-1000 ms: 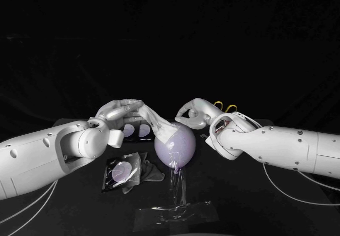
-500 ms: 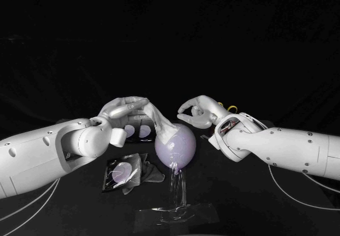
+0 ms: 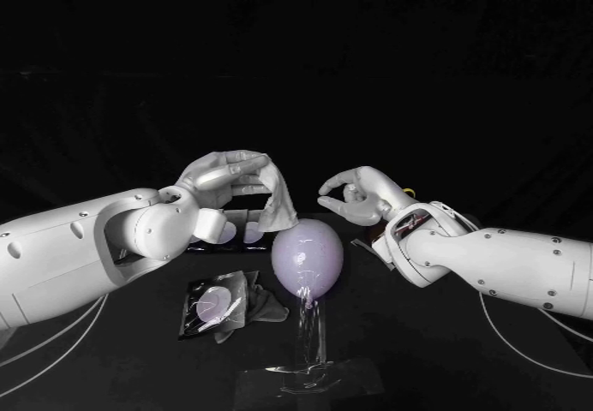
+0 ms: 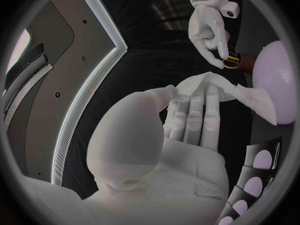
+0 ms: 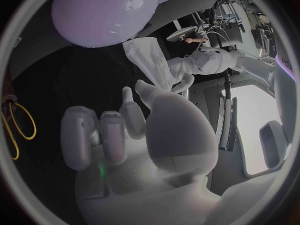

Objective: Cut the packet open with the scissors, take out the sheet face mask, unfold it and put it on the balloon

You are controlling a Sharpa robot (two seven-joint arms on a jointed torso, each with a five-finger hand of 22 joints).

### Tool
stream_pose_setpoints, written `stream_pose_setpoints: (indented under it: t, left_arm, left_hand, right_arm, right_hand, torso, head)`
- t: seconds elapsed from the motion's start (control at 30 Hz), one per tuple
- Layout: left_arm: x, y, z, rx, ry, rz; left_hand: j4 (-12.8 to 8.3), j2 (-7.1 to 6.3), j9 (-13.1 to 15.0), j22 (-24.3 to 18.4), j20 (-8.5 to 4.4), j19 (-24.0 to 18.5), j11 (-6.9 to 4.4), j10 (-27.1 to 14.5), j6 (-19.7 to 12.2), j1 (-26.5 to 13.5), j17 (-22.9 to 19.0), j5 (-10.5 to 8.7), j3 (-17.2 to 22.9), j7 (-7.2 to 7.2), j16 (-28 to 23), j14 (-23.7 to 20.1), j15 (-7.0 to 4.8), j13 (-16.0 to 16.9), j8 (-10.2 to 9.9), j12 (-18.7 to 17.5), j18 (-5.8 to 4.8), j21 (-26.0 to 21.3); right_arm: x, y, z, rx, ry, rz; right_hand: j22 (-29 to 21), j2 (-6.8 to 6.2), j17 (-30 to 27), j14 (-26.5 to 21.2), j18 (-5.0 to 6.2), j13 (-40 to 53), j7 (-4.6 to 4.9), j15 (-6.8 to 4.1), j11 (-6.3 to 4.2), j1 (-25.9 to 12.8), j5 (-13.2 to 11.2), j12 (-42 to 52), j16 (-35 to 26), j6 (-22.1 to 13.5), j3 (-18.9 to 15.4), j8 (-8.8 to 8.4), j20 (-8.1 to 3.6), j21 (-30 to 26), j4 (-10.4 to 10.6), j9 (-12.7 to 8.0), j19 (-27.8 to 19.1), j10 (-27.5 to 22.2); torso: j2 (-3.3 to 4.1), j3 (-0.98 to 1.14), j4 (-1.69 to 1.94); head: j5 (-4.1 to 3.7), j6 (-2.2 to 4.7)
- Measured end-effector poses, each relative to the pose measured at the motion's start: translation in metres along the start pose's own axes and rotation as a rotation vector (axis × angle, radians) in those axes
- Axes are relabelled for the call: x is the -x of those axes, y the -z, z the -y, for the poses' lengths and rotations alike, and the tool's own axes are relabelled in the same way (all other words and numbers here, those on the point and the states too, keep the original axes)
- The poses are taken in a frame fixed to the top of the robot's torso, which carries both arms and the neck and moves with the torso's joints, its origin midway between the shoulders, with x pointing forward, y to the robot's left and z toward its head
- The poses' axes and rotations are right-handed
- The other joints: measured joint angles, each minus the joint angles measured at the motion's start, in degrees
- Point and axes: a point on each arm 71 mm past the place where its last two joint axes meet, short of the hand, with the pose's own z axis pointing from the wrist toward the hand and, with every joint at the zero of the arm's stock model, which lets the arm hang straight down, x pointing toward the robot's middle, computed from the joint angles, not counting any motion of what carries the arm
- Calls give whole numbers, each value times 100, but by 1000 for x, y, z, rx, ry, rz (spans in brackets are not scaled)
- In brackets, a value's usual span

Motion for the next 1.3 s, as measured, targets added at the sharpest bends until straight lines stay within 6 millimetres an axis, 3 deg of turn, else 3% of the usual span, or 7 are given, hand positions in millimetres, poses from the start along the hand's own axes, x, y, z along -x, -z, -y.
stream_pose_setpoints:
  t: [0.47,0.97,1.1,1.2,1.3]
  left_arm:
    - [-4,-13,41,-66,-38,-31]
    - [-9,-24,51,-74,-49,-56]
    - [-9,-26,51,-72,-52,-48]
    - [-9,-27,51,-71,-55,-41]
    - [-10,-29,51,-69,-57,-35]
  left_hand:
    - [-26,-1,6,16,-40,83,0,0,0,-1,8,0,-27,-1,-22,0,0,0,-20,0,-1,65]
    - [-32,-4,124,25,-70,114,0,0,1,-4,8,-11,-34,0,-22,1,1,0,-61,0,-4,88]
    - [-31,0,126,25,-70,114,0,0,14,0,8,-13,-34,13,-22,5,5,0,-68,0,-5,88]
    - [-46,0,127,25,-70,113,0,0,15,0,13,-19,-49,14,-22,8,8,0,-82,0,-30,88]
    - [-46,0,127,25,-70,113,0,0,15,0,13,-21,-49,14,-22,9,9,0,-82,0,11,88]
  right_arm:
    - [19,7,12,-7,-66,147]
    - [22,12,15,-7,-102,191]
    - [21,12,12,8,-112,191]
    - [19,12,8,23,-120,189]
    - [18,12,5,36,-126,187]
  right_hand:
    - [-4,30,-5,-20,-1,-5,-2,20,21,30,0,-88,-20,1,0,-23,33,-65,0,-14,12,-61]
    - [0,13,-2,0,0,0,4,41,20,72,0,-118,-43,-22,16,-45,41,-66,-15,-23,1,-61]
    - [1,-8,0,-1,11,-82,34,42,40,100,0,-685,-313,-58,16,-113,88,-609,-15,-69,-100,-411]
    - [0,-8,0,10,137,-316,35,71,63,100,0,-1063,-491,-71,15,-167,101,-960,-15,-97,-289,-632]
    - [0,-31,0,10,141,-627,56,72,72,122,0,-1505,-641,-51,15,-200,126,-1222,-15,-115,-411,-866]
  torso:
    - [2,3,-6]
    - [7,5,-3]
    - [3,7,3]
    - [1,7,5]
    - [2,3,5]
  head:
    - [52,83]
    - [65,149]
    - [75,180]
    - [79,203]
    - [83,221]
